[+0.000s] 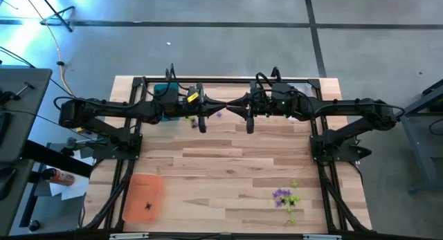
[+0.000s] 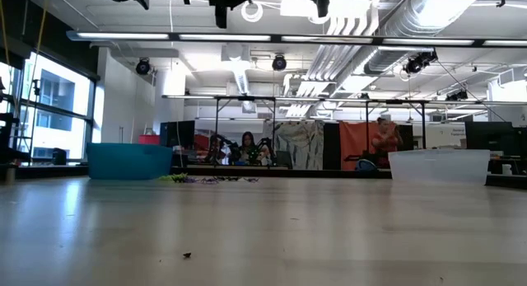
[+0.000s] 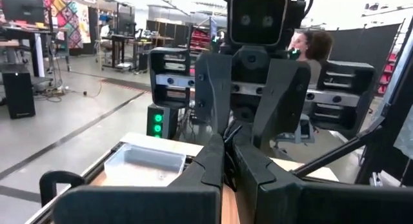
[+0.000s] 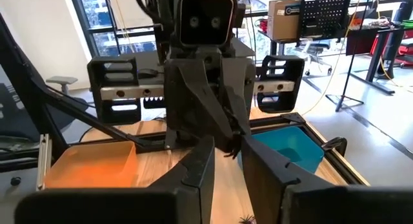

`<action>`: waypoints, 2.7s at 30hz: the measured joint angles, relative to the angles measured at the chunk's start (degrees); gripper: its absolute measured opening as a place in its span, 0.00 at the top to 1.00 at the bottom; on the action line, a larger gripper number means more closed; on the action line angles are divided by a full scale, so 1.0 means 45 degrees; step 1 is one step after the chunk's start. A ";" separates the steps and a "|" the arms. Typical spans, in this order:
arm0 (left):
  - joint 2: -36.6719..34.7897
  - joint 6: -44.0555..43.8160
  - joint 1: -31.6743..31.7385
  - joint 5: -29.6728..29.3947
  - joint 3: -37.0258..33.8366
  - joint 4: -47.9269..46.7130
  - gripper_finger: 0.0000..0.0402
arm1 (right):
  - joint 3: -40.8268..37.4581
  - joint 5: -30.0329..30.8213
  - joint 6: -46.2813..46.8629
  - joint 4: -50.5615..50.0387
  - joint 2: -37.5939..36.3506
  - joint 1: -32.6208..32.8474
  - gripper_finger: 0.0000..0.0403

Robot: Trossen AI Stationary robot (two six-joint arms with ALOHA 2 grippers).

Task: Sort Halloween decoration
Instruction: Put the black spider toy into the orange bin

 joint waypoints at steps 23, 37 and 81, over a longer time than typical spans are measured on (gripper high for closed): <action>-0.0257 0.0235 0.0073 0.0306 0.0005 -0.0010 1.00 | 0.0000 -0.0201 -0.0251 0.0053 0.0000 -0.0023 0.81; -0.0128 -0.0003 0.0073 0.0301 0.0005 0.0029 1.00 | 0.0000 -0.0194 -0.0248 0.0052 0.0000 -0.0023 0.92; -0.1203 0.0040 0.0532 0.0032 -0.0005 -0.3274 0.52 | 0.0005 -0.0005 -0.0263 -0.0628 -0.0301 -0.0433 1.00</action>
